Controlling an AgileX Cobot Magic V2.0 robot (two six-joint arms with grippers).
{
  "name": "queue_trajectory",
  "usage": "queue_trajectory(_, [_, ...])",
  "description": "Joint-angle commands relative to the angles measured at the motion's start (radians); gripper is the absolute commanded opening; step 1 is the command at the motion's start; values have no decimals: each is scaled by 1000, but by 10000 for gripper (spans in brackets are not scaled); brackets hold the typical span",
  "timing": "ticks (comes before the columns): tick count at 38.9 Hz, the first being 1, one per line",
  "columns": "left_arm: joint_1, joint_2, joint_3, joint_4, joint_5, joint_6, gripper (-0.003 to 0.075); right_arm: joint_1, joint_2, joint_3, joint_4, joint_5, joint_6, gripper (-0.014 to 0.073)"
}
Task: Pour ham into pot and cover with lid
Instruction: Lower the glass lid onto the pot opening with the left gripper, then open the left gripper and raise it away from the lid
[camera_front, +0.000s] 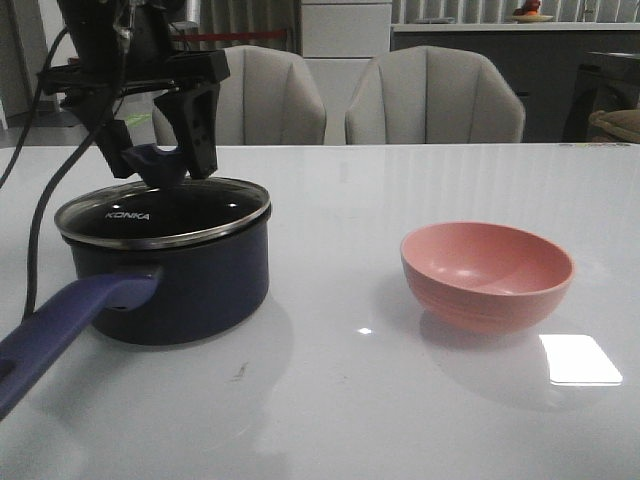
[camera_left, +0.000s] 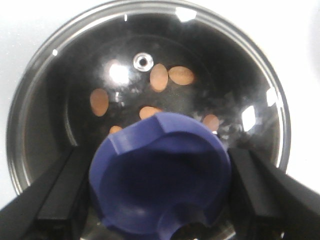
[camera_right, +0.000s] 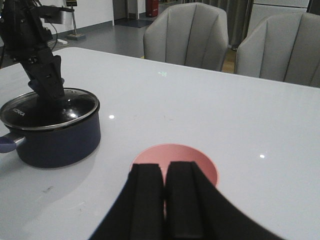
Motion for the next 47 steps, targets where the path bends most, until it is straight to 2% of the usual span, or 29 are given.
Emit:
queue_trajectory(1, [-6,-68,-26,-23,27,5,507,0,5,-29,7,-73,-10,169])
queue_trajectory(23, [-6,-70,-34,-23,27,5,509,0,5,-29,7,-73,-10,169])
queue_trajectory(32, [-6,-71,-60,-23,27,5,604,0,5,-29,7,-73,-10,169])
queue_trajectory(40, [-6,-81,-130,-23,27,5,606,0,5,-29,7,-73,-10,169])
queue_trajectory(47, [-6,-202,-137,-3,27,5,606,0,5,-29,7,-73,-10,169])
